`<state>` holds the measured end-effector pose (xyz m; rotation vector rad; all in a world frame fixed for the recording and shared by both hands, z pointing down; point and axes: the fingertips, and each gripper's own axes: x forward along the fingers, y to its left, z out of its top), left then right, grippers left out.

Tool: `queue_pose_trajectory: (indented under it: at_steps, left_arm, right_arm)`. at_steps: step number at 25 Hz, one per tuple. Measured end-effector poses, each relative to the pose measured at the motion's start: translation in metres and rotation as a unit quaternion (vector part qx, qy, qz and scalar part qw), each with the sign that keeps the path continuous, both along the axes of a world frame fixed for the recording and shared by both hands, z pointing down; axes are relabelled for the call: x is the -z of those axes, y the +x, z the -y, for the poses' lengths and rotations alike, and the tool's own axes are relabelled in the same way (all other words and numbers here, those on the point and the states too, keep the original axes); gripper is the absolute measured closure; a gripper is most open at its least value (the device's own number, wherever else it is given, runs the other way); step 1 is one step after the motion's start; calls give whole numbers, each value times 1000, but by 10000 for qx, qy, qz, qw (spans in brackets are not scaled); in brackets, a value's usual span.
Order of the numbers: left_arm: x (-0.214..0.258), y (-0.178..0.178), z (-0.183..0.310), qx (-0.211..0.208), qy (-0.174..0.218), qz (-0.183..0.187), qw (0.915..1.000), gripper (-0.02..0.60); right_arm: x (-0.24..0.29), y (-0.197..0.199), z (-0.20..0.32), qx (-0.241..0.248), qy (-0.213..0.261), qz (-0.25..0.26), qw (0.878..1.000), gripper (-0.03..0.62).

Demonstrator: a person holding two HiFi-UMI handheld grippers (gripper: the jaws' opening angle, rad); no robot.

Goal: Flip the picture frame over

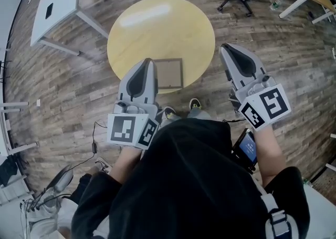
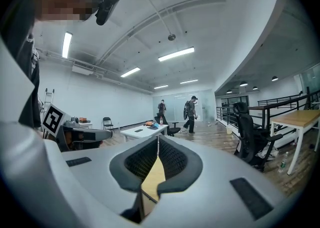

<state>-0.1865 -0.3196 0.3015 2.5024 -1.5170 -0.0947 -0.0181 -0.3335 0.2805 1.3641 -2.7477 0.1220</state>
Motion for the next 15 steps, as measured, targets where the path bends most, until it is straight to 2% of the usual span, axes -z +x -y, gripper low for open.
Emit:
queue_pose_trajectory:
  at_steps: [15]
  left_arm:
    - [-3, 6, 10, -31, -35, 5, 10000, 552]
  right_arm:
    - [-4, 0, 9, 80, -37, -46, 10000, 569]
